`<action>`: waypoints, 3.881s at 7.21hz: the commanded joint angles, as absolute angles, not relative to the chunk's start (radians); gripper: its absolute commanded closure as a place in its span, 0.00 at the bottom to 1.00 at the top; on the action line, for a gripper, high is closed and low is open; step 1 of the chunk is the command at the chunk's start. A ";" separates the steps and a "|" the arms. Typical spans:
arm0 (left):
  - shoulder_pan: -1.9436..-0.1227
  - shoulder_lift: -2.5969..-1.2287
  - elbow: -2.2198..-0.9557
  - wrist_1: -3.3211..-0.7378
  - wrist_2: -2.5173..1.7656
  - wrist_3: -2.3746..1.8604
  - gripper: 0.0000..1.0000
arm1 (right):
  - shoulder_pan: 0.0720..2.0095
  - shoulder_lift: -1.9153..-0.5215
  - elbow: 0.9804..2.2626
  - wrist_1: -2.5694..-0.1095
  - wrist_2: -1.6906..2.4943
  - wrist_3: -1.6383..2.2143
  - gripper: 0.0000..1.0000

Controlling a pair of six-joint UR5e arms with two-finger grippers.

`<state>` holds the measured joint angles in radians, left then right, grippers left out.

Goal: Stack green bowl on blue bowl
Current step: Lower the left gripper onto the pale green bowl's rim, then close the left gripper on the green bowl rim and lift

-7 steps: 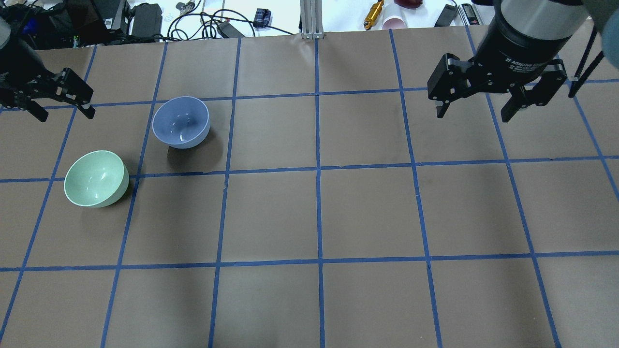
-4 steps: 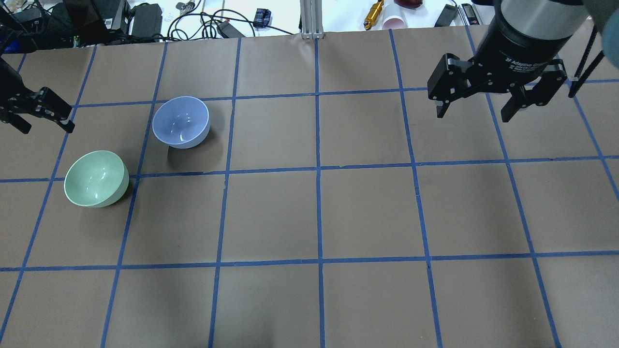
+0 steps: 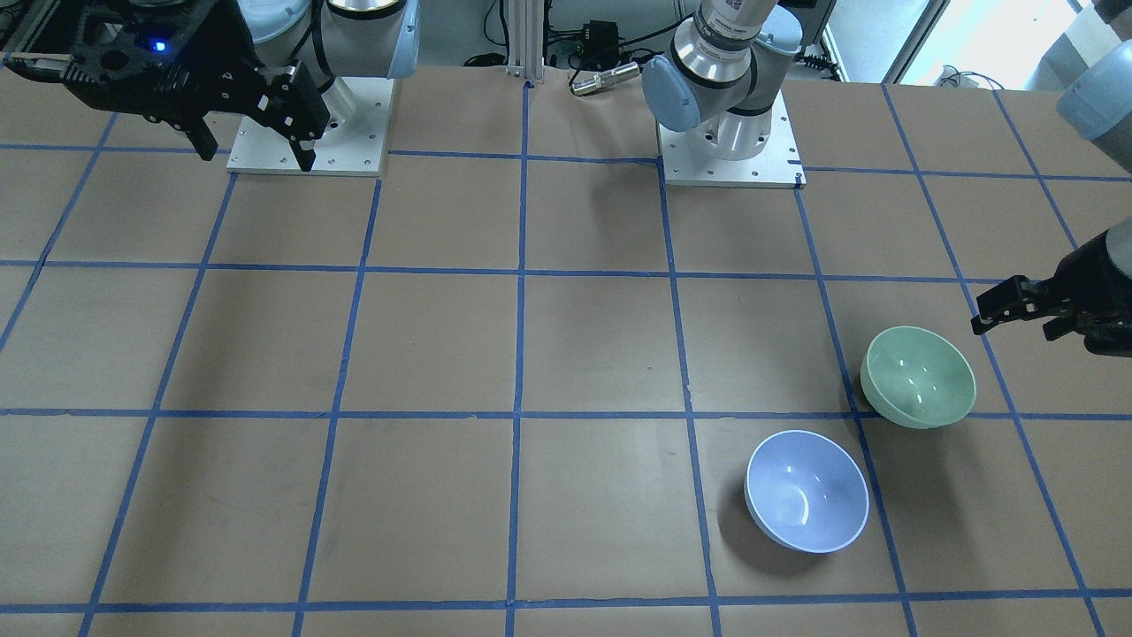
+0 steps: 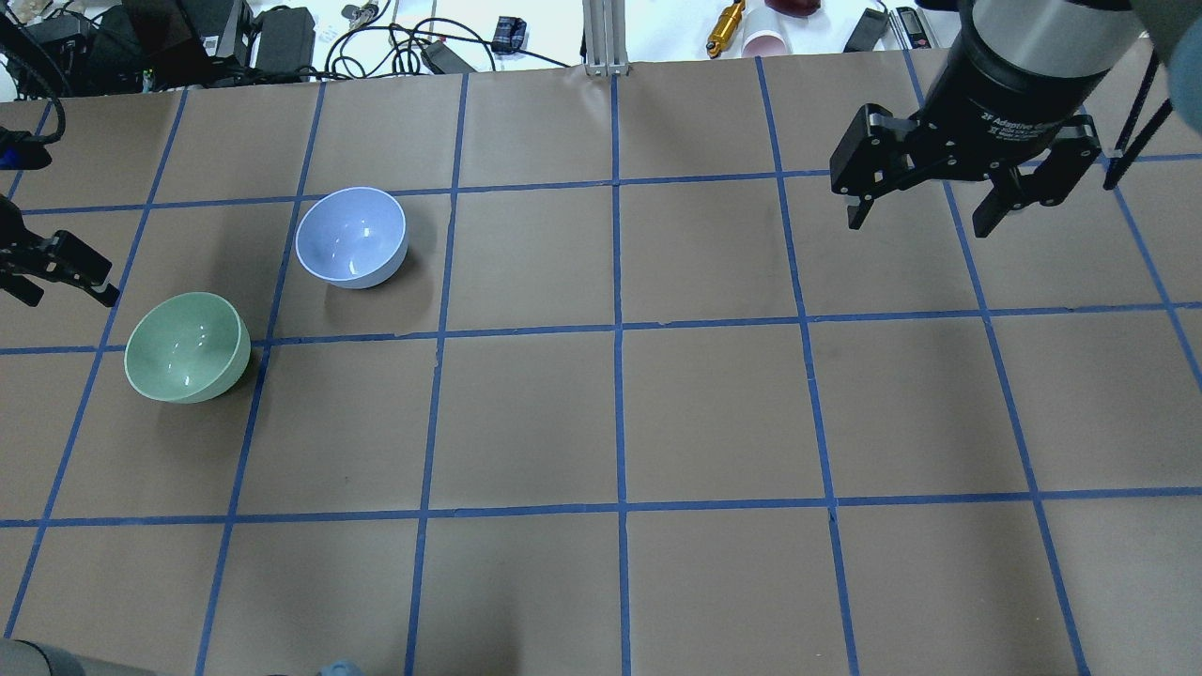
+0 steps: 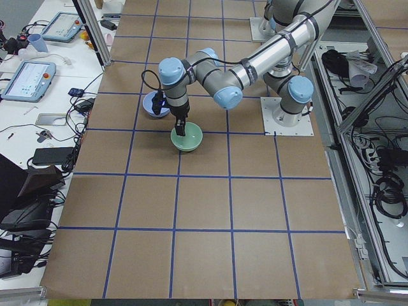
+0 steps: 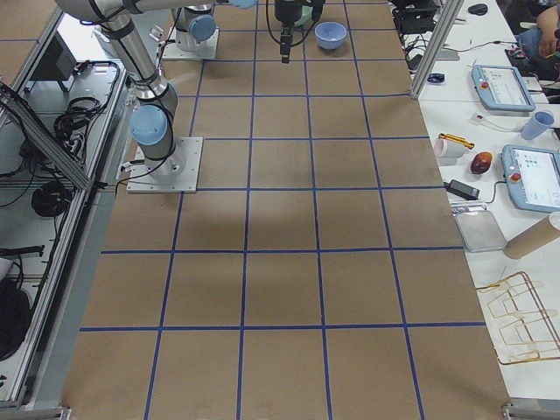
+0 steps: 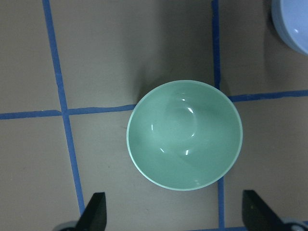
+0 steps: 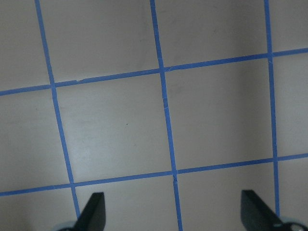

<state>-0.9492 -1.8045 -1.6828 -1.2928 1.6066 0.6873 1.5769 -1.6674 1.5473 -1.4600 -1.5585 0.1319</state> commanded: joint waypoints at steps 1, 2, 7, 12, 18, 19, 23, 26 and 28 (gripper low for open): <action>-0.934 -1.827 -1.788 -1.133 1.606 0.716 0.00 | 1.577 -1.667 1.546 -1.459 -1.559 0.132 0.00; -0.934 -1.844 -1.811 -1.082 1.609 0.759 0.00 | 1.577 -1.667 1.546 -1.460 -1.559 0.132 0.00; -0.931 -1.943 -1.818 -1.003 1.609 0.782 0.00 | 1.577 -1.667 1.546 -1.460 -1.559 0.132 0.00; -0.910 -1.976 -1.819 -1.008 1.605 0.776 0.00 | 1.577 -1.667 1.546 -1.460 -1.559 0.132 0.00; -0.905 -1.973 -1.839 -1.017 1.605 0.762 1.00 | 1.577 -1.667 1.548 -1.460 -1.559 0.132 0.00; -0.900 -1.970 -1.839 -1.019 1.608 0.755 1.00 | 1.577 -1.667 1.546 -1.459 -1.559 0.132 0.00; -0.905 -1.912 -1.801 -1.144 1.562 0.732 1.00 | 1.577 -1.667 1.546 -1.460 -1.559 0.132 0.00; -0.911 -1.888 -1.723 -1.293 1.532 0.713 1.00 | 1.577 -1.667 1.548 -1.459 -1.559 0.132 0.00; -0.910 -1.872 -1.721 -1.305 1.532 0.713 1.00 | 1.577 -1.667 1.546 -1.460 -1.559 0.132 0.00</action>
